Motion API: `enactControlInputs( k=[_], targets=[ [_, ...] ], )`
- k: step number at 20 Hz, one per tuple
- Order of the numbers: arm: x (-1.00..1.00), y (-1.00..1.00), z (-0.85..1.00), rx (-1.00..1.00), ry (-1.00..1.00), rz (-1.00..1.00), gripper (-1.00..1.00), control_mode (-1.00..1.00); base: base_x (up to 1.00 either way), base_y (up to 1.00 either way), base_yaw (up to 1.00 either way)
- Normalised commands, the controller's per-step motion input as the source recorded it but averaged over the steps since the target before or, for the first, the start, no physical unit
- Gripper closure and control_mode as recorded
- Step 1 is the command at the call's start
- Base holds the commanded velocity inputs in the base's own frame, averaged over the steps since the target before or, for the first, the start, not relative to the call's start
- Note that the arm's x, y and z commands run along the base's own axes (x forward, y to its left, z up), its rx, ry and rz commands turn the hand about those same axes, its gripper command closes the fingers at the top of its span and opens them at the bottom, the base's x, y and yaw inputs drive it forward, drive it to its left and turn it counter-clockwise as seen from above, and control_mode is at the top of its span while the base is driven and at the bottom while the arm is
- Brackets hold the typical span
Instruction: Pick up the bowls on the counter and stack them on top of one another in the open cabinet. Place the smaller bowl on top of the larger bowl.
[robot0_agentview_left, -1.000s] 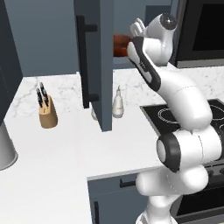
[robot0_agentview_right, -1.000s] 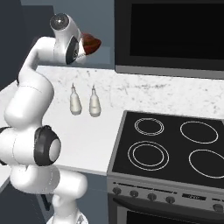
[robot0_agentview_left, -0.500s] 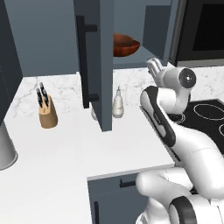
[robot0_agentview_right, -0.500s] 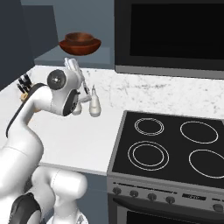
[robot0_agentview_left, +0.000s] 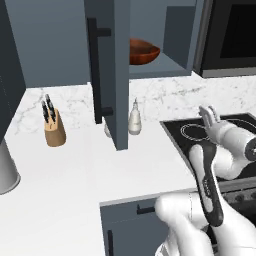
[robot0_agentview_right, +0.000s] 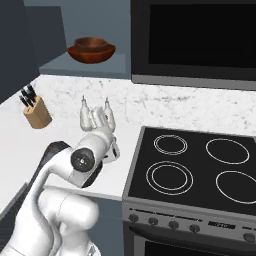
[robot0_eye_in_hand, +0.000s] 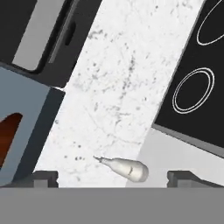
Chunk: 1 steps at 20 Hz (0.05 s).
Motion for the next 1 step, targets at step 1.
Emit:
enactControlInputs(
  k=[1],
  targets=[
    [-1.00, -0.96, 0.23, 0.35, -0.56, 0.00, -1.00, -1.00, 0.00, 0.00, 0.00]
  ],
)
